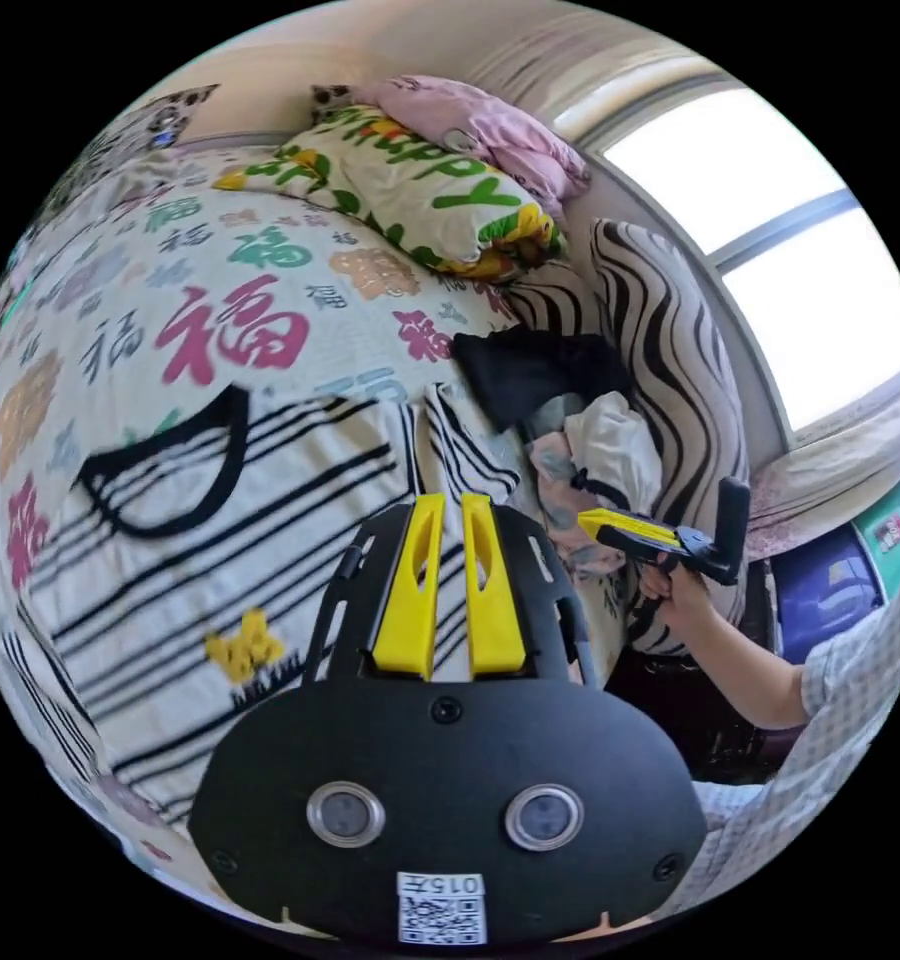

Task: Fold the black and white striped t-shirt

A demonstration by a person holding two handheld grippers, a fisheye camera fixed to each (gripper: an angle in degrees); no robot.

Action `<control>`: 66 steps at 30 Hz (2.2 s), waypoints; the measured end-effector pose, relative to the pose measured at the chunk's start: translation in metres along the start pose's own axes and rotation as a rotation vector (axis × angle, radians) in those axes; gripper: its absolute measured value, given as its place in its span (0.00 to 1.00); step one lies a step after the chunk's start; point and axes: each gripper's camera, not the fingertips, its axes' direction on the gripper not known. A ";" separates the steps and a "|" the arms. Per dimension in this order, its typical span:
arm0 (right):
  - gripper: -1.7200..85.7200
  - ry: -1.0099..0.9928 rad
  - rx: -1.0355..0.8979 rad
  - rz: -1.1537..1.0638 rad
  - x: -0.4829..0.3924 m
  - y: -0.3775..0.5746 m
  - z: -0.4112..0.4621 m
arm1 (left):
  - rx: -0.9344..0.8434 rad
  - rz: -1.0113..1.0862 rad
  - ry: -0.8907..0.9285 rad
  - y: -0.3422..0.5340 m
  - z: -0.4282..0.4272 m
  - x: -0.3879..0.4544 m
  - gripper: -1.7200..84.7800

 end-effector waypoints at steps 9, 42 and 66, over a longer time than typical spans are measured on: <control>0.06 0.009 -0.199 -0.014 0.017 -0.060 0.052 | -0.326 0.200 -0.237 -0.155 0.167 0.051 0.12; 0.01 -0.207 -0.242 -0.513 -0.232 -0.077 0.127 | 0.110 -0.331 -0.180 0.012 -0.036 -0.125 0.01; 0.01 0.023 -0.372 -0.410 -0.332 -0.163 0.293 | 0.026 -0.392 -0.081 0.069 -0.173 -0.199 0.01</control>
